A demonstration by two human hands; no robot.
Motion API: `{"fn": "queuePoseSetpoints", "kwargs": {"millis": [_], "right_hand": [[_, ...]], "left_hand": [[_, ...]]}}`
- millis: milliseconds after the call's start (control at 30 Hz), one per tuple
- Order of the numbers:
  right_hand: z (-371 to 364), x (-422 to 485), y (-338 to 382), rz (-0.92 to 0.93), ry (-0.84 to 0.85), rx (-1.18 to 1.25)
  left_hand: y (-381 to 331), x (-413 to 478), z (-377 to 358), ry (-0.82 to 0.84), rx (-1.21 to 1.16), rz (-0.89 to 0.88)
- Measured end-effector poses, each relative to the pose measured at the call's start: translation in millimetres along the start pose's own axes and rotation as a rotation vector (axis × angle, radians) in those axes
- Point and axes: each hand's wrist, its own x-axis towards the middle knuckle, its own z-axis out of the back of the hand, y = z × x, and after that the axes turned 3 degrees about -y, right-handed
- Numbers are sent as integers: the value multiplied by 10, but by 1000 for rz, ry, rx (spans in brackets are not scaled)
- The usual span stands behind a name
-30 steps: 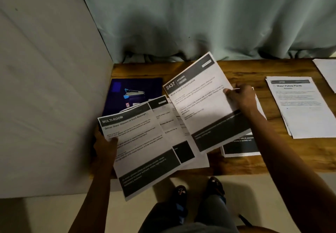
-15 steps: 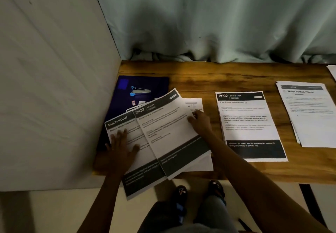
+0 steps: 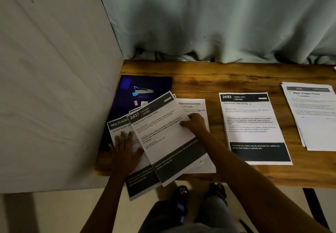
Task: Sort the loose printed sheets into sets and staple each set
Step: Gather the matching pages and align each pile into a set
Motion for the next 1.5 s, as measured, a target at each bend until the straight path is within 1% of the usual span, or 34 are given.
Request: {"fn": "queuePoseSetpoints", "kwargs": {"millis": [100, 200, 367, 500, 567, 633, 700, 767, 833, 933, 1000, 1033, 1167, 1300, 1500], "right_hand": [[16, 17, -21, -3, 20, 44], [181, 5, -30, 27, 19, 75], [785, 48, -111, 53, 34, 189], [1310, 41, -117, 62, -60, 303], [1570, 45, -120, 57, -77, 386], [1771, 58, -137, 30, -52, 480], [1846, 64, -157, 6, -29, 510], [1734, 19, -152, 35, -17, 490], [1444, -76, -139, 87, -10, 399], [894, -240, -145, 134, 39, 274], [549, -322, -162, 148, 102, 222], [402, -360, -170, 150, 102, 194], [-37, -503, -103, 145, 32, 145], [-247, -577, -11, 126, 46, 129], [-414, -598, 37, 65, 33, 149]], "left_hand": [[15, 11, -13, 4, 0, -7], [6, 25, -15, 11, 4, -22], [-43, 107, -27, 24, -8, -66], [-108, 185, 0, 17, 17, -93], [-113, 202, 3, -2, -30, -76], [-112, 198, 19, -28, -123, -39], [-128, 186, 31, -69, -232, 18], [-168, 167, 56, -128, -380, 105], [-173, 160, 69, -183, -535, 194], [-146, 156, 131, -240, -664, 258], [-137, 149, 154, -260, -699, 267], [-142, 143, 166, -260, -719, 278], [-72, 133, 130, -265, -822, 275], [-103, 134, 168, -259, -836, 283], [-206, 48, 224, -249, -831, 222]]}}
